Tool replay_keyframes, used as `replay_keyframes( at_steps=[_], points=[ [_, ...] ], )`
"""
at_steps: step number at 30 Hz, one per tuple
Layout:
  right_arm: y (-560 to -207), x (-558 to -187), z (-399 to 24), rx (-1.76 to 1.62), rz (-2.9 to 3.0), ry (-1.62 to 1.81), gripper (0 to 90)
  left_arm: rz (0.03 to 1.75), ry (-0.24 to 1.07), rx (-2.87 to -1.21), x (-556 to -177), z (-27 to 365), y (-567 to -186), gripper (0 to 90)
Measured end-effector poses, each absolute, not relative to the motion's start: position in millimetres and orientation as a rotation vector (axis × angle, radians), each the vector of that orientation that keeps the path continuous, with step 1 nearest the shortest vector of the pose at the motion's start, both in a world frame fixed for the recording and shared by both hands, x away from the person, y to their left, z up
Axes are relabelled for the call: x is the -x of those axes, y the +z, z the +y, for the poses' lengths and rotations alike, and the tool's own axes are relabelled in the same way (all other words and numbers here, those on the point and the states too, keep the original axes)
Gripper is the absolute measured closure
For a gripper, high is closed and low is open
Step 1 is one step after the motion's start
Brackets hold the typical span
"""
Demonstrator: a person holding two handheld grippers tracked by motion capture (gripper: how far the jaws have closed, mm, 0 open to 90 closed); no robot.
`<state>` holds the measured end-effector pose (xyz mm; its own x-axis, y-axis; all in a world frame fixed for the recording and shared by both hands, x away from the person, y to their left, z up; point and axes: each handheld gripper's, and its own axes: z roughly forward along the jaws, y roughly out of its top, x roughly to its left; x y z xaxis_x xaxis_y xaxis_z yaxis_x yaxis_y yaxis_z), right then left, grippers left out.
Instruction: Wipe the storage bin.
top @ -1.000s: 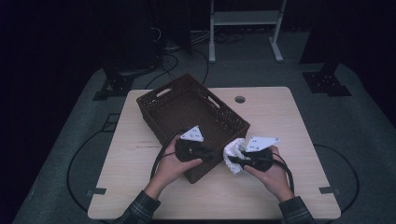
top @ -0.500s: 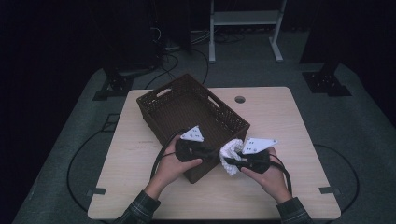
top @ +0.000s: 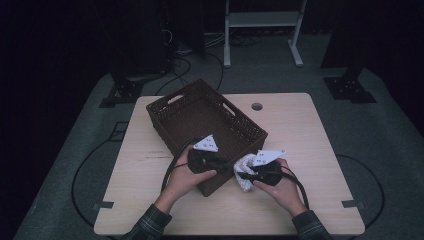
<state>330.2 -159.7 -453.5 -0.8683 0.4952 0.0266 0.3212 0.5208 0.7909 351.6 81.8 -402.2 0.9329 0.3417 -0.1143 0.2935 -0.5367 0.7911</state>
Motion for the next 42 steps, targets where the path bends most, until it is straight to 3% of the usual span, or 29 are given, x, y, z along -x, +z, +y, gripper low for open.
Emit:
replay_keyframes(
  at_steps=[16, 32, 42],
  points=[
    [-471, -336, -156, -0.725, 2.616, 1.195, 76.4, 0.446, 0.071, -2.171, -352, 82, -402, 71.1],
    [-421, -309, -170, -0.624, 2.476, 1.393, 76.3, 0.447, 0.067, -2.171, -352, 82, -402, 71.1],
    [-423, -306, -161, -0.584, 2.500, 1.397, 76.3, 0.447, 0.067, -2.169, -352, 82, -402, 71.1]
  ],
)
